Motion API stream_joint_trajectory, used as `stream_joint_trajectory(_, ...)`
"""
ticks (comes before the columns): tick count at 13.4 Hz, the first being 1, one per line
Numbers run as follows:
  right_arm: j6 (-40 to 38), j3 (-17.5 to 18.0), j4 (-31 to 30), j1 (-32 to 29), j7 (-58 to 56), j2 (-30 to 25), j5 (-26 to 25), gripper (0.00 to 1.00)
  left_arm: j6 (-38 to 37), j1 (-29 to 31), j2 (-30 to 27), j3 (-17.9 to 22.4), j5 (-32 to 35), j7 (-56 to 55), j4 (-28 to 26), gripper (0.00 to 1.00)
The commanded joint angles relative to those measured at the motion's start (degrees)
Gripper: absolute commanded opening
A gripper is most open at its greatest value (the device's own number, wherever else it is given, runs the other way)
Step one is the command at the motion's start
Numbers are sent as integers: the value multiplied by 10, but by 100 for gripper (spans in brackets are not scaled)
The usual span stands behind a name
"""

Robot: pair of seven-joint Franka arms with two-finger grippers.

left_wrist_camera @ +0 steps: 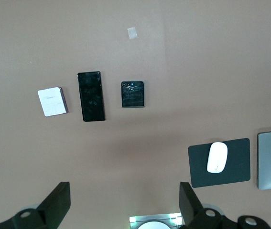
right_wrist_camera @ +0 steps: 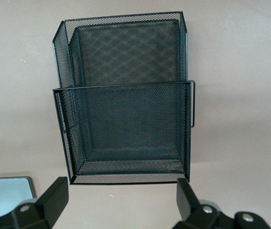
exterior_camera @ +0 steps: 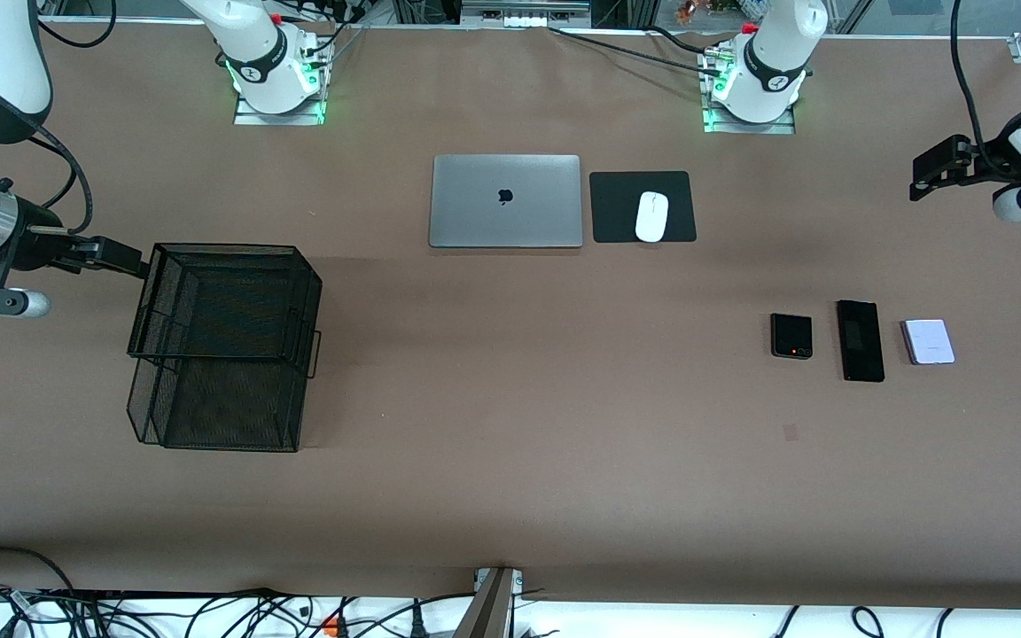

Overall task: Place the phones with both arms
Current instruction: 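Reach the left gripper down to the small black flip phone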

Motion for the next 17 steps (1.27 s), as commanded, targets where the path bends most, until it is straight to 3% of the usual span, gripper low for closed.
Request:
stream_joint_trajectory(1, -9, 1, 1, -4, -8, -6, 8, 100, 21, 10, 5, 3, -10, 10, -30, 100)
stream_joint_trajectory(5, -9, 1, 1, -5, -8, -6, 8, 100, 131, 18, 20, 2, -10, 9, -125, 100)
stream_joint_trajectory(8, -9, 1, 1, -5, -8, -7, 8, 100, 211, 22, 50, 2, -9, 10, -167, 100)
stream_joint_trajectory(14, -9, 1, 1, -5, -8, -7, 8, 100, 454, 26, 79, 3, 10, 9, -316, 100)
stream_joint_trajectory(17, -9, 1, 1, -5, -8, -7, 8, 100, 553, 27, 111, 3, 11, 9, -356, 100)
